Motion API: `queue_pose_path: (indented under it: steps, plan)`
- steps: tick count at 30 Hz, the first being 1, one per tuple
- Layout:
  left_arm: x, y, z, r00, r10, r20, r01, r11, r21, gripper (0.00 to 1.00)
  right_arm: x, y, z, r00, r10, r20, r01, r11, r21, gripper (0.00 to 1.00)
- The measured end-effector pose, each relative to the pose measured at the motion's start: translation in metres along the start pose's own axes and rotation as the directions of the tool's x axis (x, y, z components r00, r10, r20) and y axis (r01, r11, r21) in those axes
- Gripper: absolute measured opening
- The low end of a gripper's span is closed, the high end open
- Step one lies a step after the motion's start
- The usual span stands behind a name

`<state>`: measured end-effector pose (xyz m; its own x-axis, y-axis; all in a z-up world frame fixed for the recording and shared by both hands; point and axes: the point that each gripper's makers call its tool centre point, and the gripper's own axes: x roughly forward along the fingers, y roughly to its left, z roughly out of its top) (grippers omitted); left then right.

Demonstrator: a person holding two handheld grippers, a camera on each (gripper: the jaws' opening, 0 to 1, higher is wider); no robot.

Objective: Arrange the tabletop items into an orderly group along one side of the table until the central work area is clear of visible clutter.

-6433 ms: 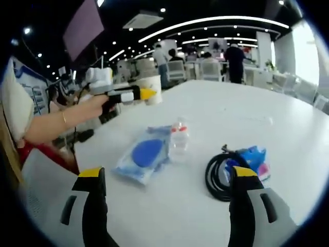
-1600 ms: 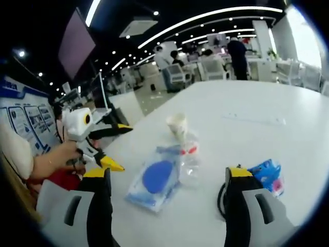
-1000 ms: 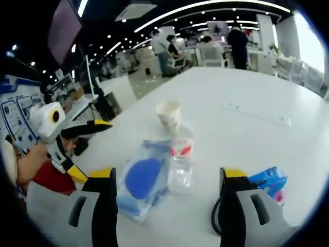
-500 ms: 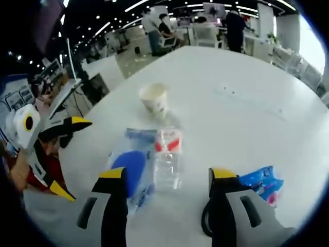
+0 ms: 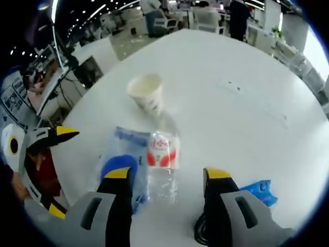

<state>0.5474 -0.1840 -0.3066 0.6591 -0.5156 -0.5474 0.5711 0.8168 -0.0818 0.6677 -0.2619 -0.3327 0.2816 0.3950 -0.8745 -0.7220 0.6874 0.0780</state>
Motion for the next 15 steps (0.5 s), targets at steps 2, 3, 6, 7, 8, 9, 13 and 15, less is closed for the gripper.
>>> queue_pose_path:
  steps: [2,3,6,7,8,9,13,15]
  plan:
    - [0.0,0.0,-0.001,1.0,0.002,-0.007,-0.002,1.0,0.006,0.96,0.004,0.003,0.004,1.0,0.004,-0.015,-0.004,1.0,-0.014,0.55]
    - [0.0,0.0,-0.001,1.0,0.003,-0.006,-0.003,1.0,0.006,0.96,0.007,0.006,0.006,1.0,0.015,-0.025,-0.016,0.999,-0.028,0.55]
    - [0.0,0.0,0.0,1.0,0.001,0.0,-0.001,1.0,-0.004,0.96,0.012,0.003,0.007,0.999,-0.014,-0.051,0.011,0.998,-0.062,0.54]
    - [0.0,0.0,-0.001,1.0,0.0,-0.001,0.0,1.0,-0.008,0.96,0.015,0.001,0.007,0.997,-0.027,-0.067,0.022,0.997,-0.079,0.54]
    - [0.001,0.0,-0.002,1.0,0.0,-0.005,0.0,1.0,-0.01,0.95,0.019,0.002,0.008,0.997,-0.028,-0.066,0.023,0.997,-0.077,0.53]
    - [0.001,0.0,-0.003,1.0,0.0,-0.01,-0.001,1.0,-0.012,0.95,0.021,0.002,0.008,0.997,-0.031,-0.069,0.026,0.997,-0.078,0.52]
    - [0.002,-0.001,-0.006,1.0,-0.003,-0.017,0.002,1.0,-0.016,0.95,0.032,0.001,-0.001,0.99,-0.05,-0.134,0.04,0.996,-0.081,0.5]
    - [0.002,-0.001,-0.007,1.0,-0.004,-0.021,0.004,1.0,-0.02,0.95,0.035,0.0,-0.006,0.985,-0.069,-0.157,0.055,0.994,-0.091,0.47]
